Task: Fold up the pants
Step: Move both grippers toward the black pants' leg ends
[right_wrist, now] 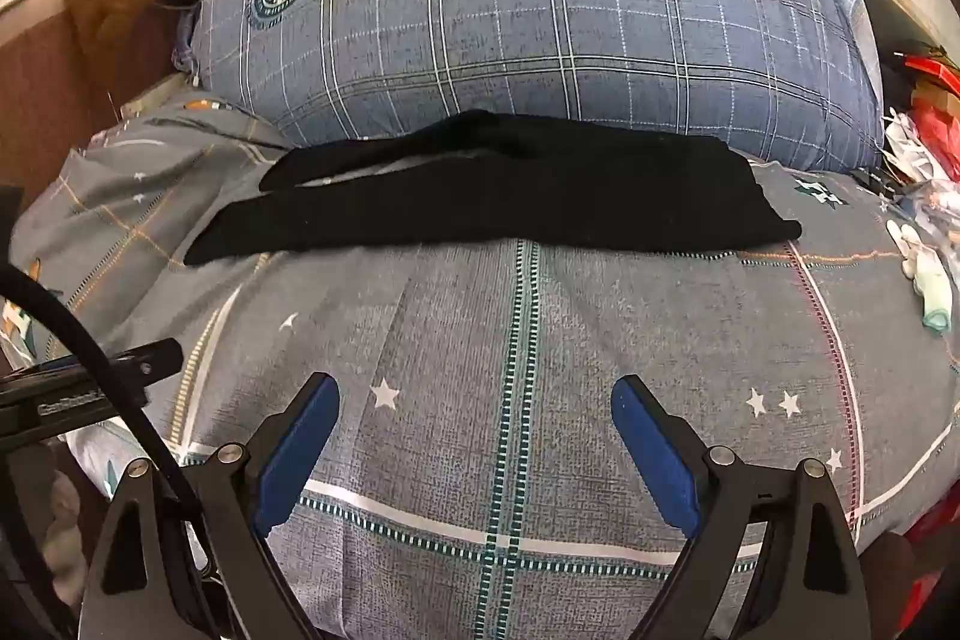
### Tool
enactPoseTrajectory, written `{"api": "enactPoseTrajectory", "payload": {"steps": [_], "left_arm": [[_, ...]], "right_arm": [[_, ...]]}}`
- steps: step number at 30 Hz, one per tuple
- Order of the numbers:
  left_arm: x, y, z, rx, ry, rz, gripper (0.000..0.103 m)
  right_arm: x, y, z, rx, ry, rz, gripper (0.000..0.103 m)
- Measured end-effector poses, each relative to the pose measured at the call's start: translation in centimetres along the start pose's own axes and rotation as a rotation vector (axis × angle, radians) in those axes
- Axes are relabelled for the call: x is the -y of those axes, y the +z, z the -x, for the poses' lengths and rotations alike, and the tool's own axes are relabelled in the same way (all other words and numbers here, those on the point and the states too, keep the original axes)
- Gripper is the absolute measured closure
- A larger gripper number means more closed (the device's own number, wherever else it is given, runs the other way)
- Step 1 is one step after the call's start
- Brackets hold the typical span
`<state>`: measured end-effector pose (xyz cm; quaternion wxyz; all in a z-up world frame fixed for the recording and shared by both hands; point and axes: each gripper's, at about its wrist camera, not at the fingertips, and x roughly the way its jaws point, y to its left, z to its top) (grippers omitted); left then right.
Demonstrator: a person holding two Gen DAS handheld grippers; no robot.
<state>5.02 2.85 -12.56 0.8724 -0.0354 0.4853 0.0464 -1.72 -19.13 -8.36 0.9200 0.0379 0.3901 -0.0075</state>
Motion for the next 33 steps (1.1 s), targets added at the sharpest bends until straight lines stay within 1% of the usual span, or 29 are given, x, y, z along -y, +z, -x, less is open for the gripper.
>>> {"api": "enactPoseTrajectory", "payload": {"steps": [3, 5, 6, 7, 8, 9, 10, 13, 16, 18, 20, 22, 24, 26, 29, 30, 33], "left_arm": [[0.2, -0.6, -1.8, -0.024, 0.035, -0.018, 0.000], [0.1, -1.1, -3.2, -0.068, 0.039, -0.024, 0.000], [-0.1, -1.3, -3.3, -0.061, 0.021, -0.010, 0.000], [-0.5, -1.1, -3.3, -0.056, 0.007, 0.007, 0.000], [-0.8, -1.1, -3.4, -0.068, 0.002, 0.013, 0.000], [-0.9, -1.1, -3.4, -0.075, -0.006, 0.016, 0.000], [-1.1, -1.1, -3.5, -0.081, -0.018, 0.022, 0.000], [-1.4, -1.2, -3.5, -0.067, -0.031, 0.021, 0.000], [-1.7, -2.0, -3.3, -0.023, -0.042, 0.032, 0.000], [-1.5, -2.2, -3.0, -0.012, -0.037, 0.034, 0.000], [-1.3, -2.0, -3.2, -0.028, -0.039, 0.021, 0.000], [-1.6, -1.6, -3.0, -0.040, -0.056, 0.046, 0.000], [-1.9, -1.2, -2.5, -0.037, -0.059, 0.067, 0.004], [-2.4, -0.7, -1.3, -0.011, -0.060, 0.084, 0.004], [-3.5, 0.7, 1.3, 0.072, -0.079, 0.106, 0.004], [-3.8, 1.3, 2.0, 0.099, -0.076, 0.102, 0.004], [-4.4, 3.1, 2.3, 0.123, -0.047, 0.057, 0.004]], "right_arm": [[0.3, 0.1, 0.1, 0.000, 0.004, 0.006, 0.008], [0.0, -0.4, 1.1, -0.011, -0.005, 0.019, 0.008], [-0.3, -0.2, 0.9, -0.007, -0.009, 0.023, 0.008], [-0.5, -0.3, 0.3, 0.028, -0.001, 0.020, 0.008], [-0.4, -0.1, 0.0, 0.041, 0.003, 0.019, 0.008], [-0.6, -0.2, -0.1, 0.043, 0.003, 0.021, 0.008], [-0.4, 0.3, 0.0, 0.004, -0.021, 0.042, 0.008], [-0.5, 0.1, -0.2, 0.002, -0.024, 0.048, 0.008], [-0.6, -0.2, -0.1, 0.007, -0.021, 0.053, 0.008], [-0.6, -0.2, -0.1, 0.008, -0.009, 0.039, 0.008], [-0.6, -0.3, 0.0, 0.007, 0.005, 0.023, 0.008], [-0.7, -0.4, 0.0, 0.010, 0.006, 0.019, 0.008], [-0.6, -0.4, -0.1, 0.009, 0.004, 0.016, 0.008], [-0.2, -0.2, -0.1, 0.009, 0.003, 0.007, 0.008], [0.6, 0.3, 0.0, 0.011, -0.007, -0.009, 0.008], [0.9, 0.5, 0.2, 0.017, -0.009, -0.018, 0.008], [1.6, 1.1, 0.4, 0.035, -0.032, -0.020, 0.008]]}}
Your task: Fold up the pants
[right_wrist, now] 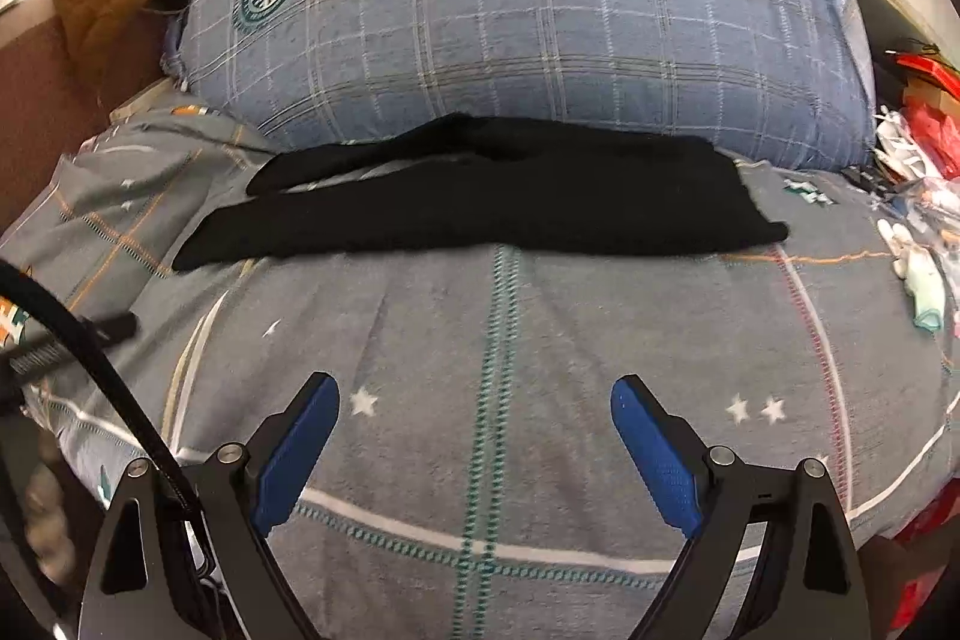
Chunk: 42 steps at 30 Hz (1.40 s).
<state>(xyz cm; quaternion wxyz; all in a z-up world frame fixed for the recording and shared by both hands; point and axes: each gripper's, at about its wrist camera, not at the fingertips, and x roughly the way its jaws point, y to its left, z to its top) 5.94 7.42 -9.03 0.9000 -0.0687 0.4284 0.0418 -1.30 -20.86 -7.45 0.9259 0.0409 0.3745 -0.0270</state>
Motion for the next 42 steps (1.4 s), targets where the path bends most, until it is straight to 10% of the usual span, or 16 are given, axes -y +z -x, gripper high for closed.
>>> {"api": "enactPoseTrajectory", "payload": {"steps": [20, 22, 25, 32, 34, 35, 37, 42], "left_arm": [[-1.8, 8.7, -12.4, -0.219, -0.136, -0.052, 0.007], [-1.3, 8.8, -13.5, -0.260, -0.149, -0.058, 0.042], [-0.9, 8.9, -13.7, -0.245, -0.109, -0.084, 0.066], [-0.6, 9.4, -14.1, -0.257, -0.114, -0.090, 0.066], [-0.2, 9.5, -14.0, -0.245, -0.093, -0.105, 0.092], [-0.1, 9.5, -14.0, -0.245, -0.084, -0.104, 0.096], [-0.3, 9.8, -13.7, -0.255, -0.094, -0.078, 0.098], [-1.2, 10.6, -10.5, -0.229, -0.128, -0.020, 0.098]], "right_arm": [[13.8, 7.3, -9.4, -0.151, 0.127, -0.382, 0.008], [15.6, 7.4, -10.9, -0.167, 0.147, -0.446, 0.008], [18.4, 7.5, -12.7, -0.180, 0.196, -0.575, 0.008], [21.7, 8.7, -13.9, -0.149, 0.169, -0.708, 0.009], [21.9, 9.4, -14.4, -0.141, 0.153, -0.699, 0.009], [21.9, 9.7, -14.7, -0.132, 0.148, -0.687, 0.021], [21.7, 10.2, -15.6, -0.163, 0.128, -0.661, 0.081], [21.1, 11.2, -12.8, -0.093, 0.155, -0.631, 0.091]]}}
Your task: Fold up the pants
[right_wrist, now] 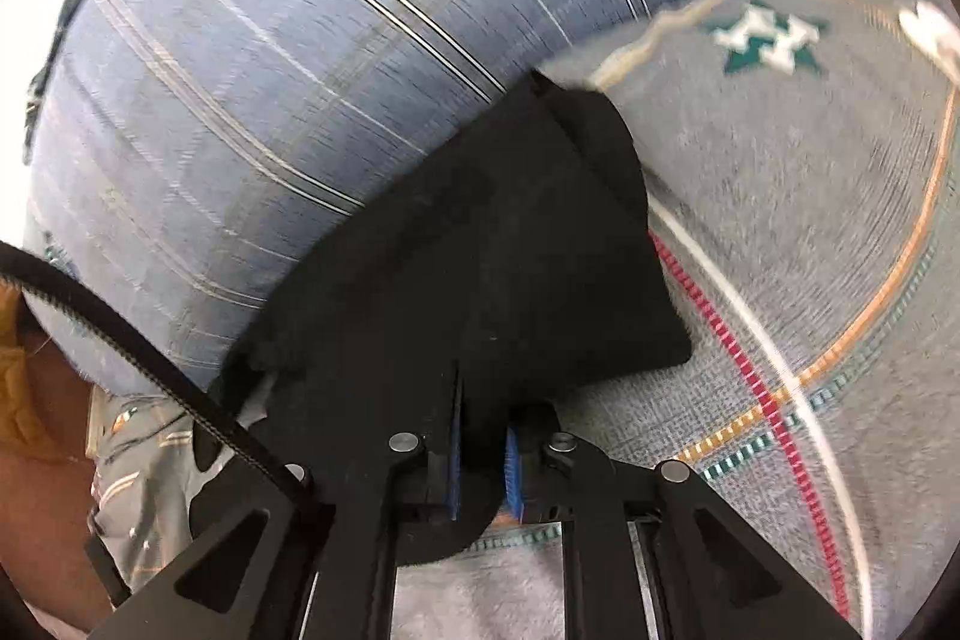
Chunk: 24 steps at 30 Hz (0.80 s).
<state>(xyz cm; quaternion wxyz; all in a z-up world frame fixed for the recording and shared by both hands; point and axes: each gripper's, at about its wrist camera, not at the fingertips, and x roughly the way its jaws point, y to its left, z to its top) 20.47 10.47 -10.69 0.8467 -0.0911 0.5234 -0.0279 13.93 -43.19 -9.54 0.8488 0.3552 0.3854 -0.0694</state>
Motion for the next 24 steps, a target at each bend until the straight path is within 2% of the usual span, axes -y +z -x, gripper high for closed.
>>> {"api": "enactPoseTrajectory", "payload": {"steps": [4, 8, 13, 17, 19, 20, 22, 24], "left_arm": [[0.6, -0.1, 2.5, 0.025, -0.003, -0.007, 0.098], [1.4, -1.7, 4.6, 0.043, -0.020, -0.009, 0.098], [2.1, -6.0, 6.4, 0.057, -0.025, -0.018, 0.098], [1.8, -9.5, 5.4, 0.027, -0.001, -0.019, 0.094], [1.4, -10.7, 4.8, 0.014, 0.069, -0.037, 0.094], [1.1, -11.1, 4.8, 0.004, 0.077, -0.039, 0.094], [-0.1, -11.7, 6.0, 0.005, 0.049, -0.022, 0.091], [-1.1, -11.6, 7.7, 0.036, 0.047, -0.013, 0.087]], "right_arm": [[-0.7, -0.6, 3.6, 0.036, 0.039, 0.027, 0.091], [0.0, -1.0, 6.8, 0.062, 0.053, 0.025, 0.091], [3.4, -4.1, 10.2, 0.057, 0.073, -0.028, 0.091], [7.1, -7.0, 11.2, 0.038, 0.056, -0.079, 0.090], [9.4, -8.0, 10.6, 0.006, 0.019, -0.116, 0.085], [10.5, -8.4, 10.6, -0.001, -0.022, -0.143, 0.078], [12.0, -8.8, 11.4, 0.014, -0.072, -0.162, 0.073], [12.6, -8.7, 12.9, 0.056, -0.112, -0.139, 0.061]]}}
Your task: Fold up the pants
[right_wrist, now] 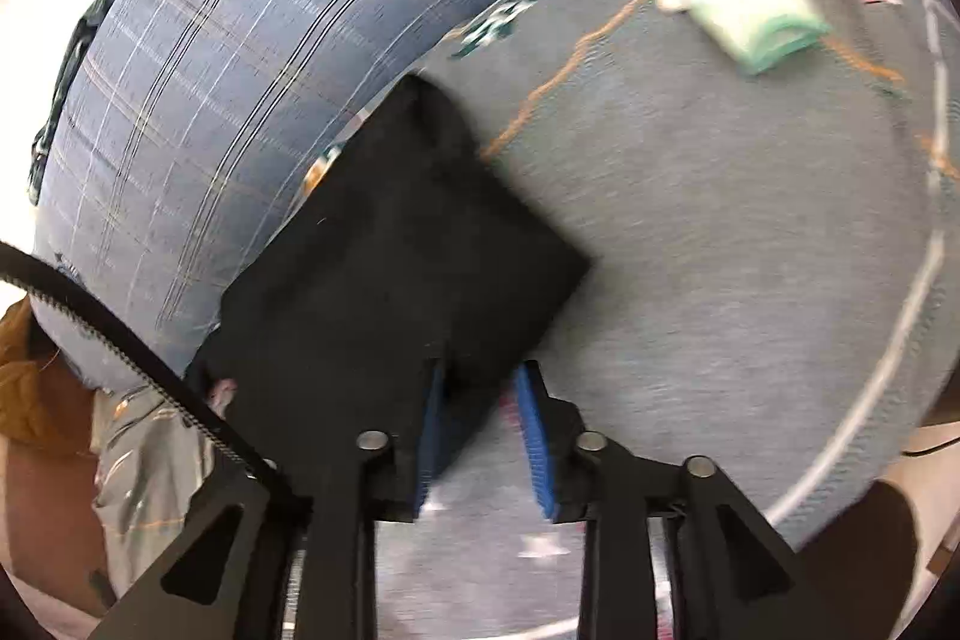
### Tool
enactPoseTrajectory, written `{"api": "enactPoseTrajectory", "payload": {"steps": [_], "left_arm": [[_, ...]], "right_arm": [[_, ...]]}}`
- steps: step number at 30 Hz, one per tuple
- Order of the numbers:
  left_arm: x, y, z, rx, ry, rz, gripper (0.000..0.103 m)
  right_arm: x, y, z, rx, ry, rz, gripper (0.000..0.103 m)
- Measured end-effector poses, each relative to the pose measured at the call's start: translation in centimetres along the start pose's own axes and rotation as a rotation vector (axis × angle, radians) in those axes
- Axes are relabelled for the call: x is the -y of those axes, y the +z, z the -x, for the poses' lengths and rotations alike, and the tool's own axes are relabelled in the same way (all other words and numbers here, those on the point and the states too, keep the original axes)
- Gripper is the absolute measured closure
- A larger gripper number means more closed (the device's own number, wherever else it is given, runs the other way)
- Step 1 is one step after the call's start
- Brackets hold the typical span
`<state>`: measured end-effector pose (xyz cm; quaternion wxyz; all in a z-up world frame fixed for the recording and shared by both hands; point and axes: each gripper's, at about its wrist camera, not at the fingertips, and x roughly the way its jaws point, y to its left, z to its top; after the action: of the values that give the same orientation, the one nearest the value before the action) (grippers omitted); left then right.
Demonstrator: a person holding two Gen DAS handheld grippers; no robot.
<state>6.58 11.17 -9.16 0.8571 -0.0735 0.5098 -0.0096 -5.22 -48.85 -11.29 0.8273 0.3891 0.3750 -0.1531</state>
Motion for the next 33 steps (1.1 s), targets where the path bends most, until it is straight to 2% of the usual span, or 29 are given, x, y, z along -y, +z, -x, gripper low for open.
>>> {"api": "enactPoseTrajectory", "payload": {"steps": [2, 4, 6, 10, 12, 17, 22, 29, 33], "left_arm": [[-0.5, 0.7, 1.7, 0.049, 0.010, -0.005, 0.078], [-0.3, 2.2, 2.8, 0.091, 0.008, -0.020, 0.059], [0.5, 4.2, 2.6, 0.103, 0.005, -0.033, 0.054], [3.2, 9.3, 0.1, 0.094, -0.005, -0.064, 0.049], [3.9, 11.3, -1.4, 0.082, -0.020, -0.071, 0.047], [5.0, 17.1, -7.7, -0.006, -0.066, -0.042, 0.047], [5.6, 22.1, -13.5, -0.045, -0.081, -0.025, 0.047], [6.3, 26.9, -19.3, -0.091, -0.141, -0.022, 0.047], [6.9, 28.3, -22.0, -0.121, -0.165, -0.030, 0.047]], "right_arm": [[-0.2, 0.5, 1.3, 0.046, -0.043, 0.045, 0.053], [-1.1, 1.3, 2.2, 0.077, -0.052, 0.105, 0.051], [-2.7, 2.0, 2.2, 0.083, -0.032, 0.164, 0.045], [-6.8, 3.4, 0.3, 0.038, 0.029, 0.233, 0.044], [-8.6, 3.9, -1.2, 0.015, 0.061, 0.265, 0.044], [-12.8, 6.5, -5.3, -0.030, 0.069, 0.385, 0.044], [-14.1, 11.1, -10.3, -0.114, 0.059, 0.447, 0.043], [-15.0, 15.9, -16.8, -0.187, -0.026, 0.546, 0.043], [-16.3, 16.6, -19.2, -0.230, 0.002, 0.582, 0.039]]}}
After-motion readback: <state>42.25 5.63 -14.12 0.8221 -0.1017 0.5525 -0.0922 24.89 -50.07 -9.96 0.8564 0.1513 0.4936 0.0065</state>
